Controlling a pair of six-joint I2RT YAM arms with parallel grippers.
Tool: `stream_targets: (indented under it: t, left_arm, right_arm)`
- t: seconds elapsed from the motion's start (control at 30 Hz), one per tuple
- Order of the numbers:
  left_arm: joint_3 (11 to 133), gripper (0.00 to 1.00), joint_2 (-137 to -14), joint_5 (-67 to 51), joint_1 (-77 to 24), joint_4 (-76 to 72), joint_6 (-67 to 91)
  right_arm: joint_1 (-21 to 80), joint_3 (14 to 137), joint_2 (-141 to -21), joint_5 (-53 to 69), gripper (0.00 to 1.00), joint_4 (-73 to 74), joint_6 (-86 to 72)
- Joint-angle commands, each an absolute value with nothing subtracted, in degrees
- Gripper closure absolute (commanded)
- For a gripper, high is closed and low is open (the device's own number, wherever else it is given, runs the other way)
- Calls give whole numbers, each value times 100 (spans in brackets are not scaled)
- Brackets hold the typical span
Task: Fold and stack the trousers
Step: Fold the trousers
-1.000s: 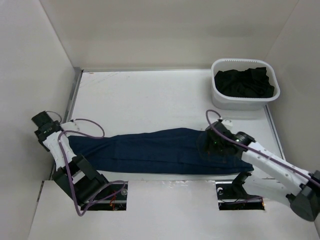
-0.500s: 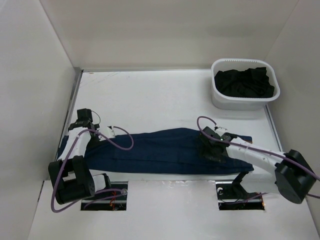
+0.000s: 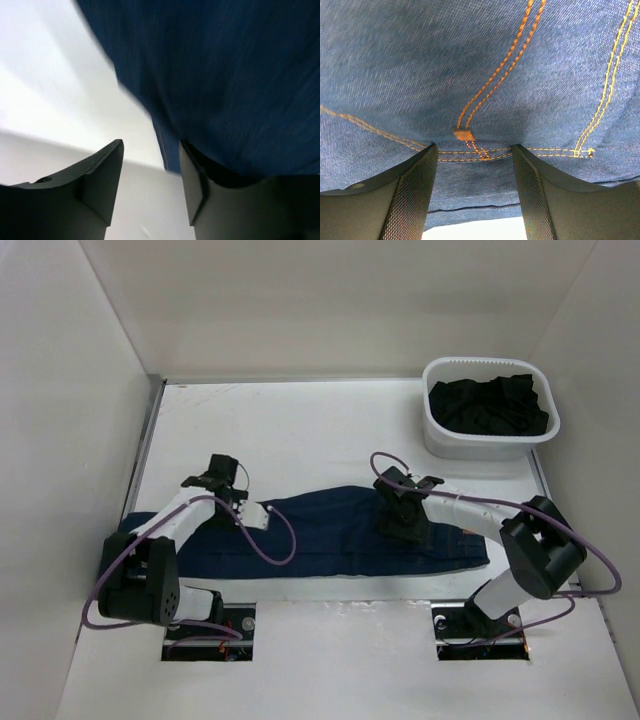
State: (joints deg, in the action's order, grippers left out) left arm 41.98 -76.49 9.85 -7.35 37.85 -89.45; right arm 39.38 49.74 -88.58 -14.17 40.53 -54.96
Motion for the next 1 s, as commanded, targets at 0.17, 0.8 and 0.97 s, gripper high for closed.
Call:
stream_targets:
  t: [0.17, 0.8, 0.97]
  left_arm:
    - [4411, 54, -9217, 755, -1130, 2551, -8763]
    - [6838, 50, -10644, 1089, -1604, 1837, -8033]
    - [7039, 44, -10030, 1142, -1367, 1889, -7753]
  right_arm:
    - [3012, 5062, -8763, -1819, 35, 3428, -5844]
    - [1428, 5907, -9054, -2136, 34, 3094, -4245]
    - [1568, 5573, -7851, -2162, 32, 3076, -4306]
